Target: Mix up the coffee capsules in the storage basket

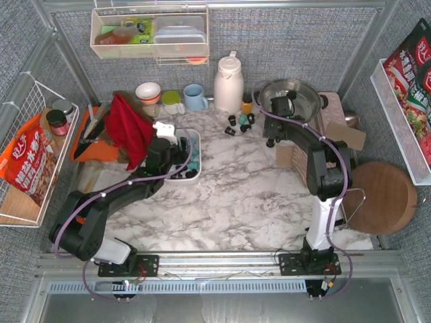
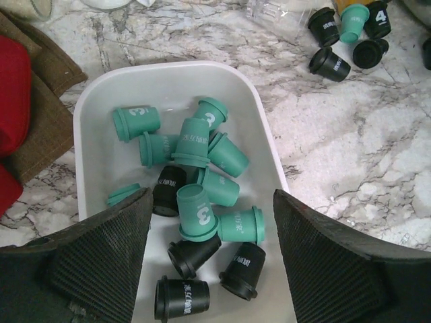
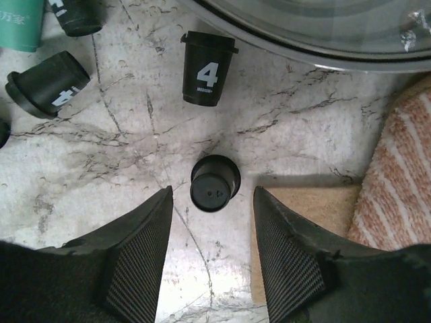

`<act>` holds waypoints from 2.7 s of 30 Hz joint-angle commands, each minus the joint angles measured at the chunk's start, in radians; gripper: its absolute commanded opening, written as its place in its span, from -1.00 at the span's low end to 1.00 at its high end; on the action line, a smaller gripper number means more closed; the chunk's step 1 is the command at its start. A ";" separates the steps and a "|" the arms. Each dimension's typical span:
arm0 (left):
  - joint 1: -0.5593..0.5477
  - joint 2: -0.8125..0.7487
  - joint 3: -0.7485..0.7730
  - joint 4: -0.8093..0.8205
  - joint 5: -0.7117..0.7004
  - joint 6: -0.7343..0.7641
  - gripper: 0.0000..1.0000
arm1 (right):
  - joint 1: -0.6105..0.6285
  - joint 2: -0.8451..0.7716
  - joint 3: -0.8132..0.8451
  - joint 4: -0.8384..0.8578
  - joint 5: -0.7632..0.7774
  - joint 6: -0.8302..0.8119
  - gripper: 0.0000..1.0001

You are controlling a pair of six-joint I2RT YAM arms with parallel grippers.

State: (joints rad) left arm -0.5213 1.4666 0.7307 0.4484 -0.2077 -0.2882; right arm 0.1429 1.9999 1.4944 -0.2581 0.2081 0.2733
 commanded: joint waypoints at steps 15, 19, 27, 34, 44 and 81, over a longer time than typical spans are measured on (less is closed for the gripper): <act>0.000 -0.063 -0.059 0.074 0.043 -0.011 0.65 | -0.021 0.159 0.234 -0.285 -0.115 -0.006 0.05; 0.000 -0.069 -0.067 0.079 0.041 -0.010 0.66 | -0.020 0.175 0.255 -0.303 -0.111 -0.007 0.01; 0.000 -0.080 -0.072 0.080 0.045 -0.003 0.66 | -0.011 0.188 0.281 -0.323 -0.090 -0.028 -0.23; 0.000 -0.090 -0.074 0.081 0.051 0.012 0.67 | -0.006 0.186 0.282 -0.318 -0.107 -0.062 -0.49; 0.000 -0.112 -0.095 0.144 0.197 0.081 0.69 | 0.095 -0.145 -0.095 0.060 -0.440 -0.339 -0.60; -0.179 0.025 0.001 0.293 0.428 -0.110 0.75 | 0.374 -0.429 -1.033 1.596 -0.619 -1.079 -0.63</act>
State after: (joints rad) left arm -0.6979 1.4799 0.7101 0.7090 0.2077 -0.4110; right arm 0.5159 1.5757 0.4580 1.2980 -0.3962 -0.7956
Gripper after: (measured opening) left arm 0.881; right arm 0.333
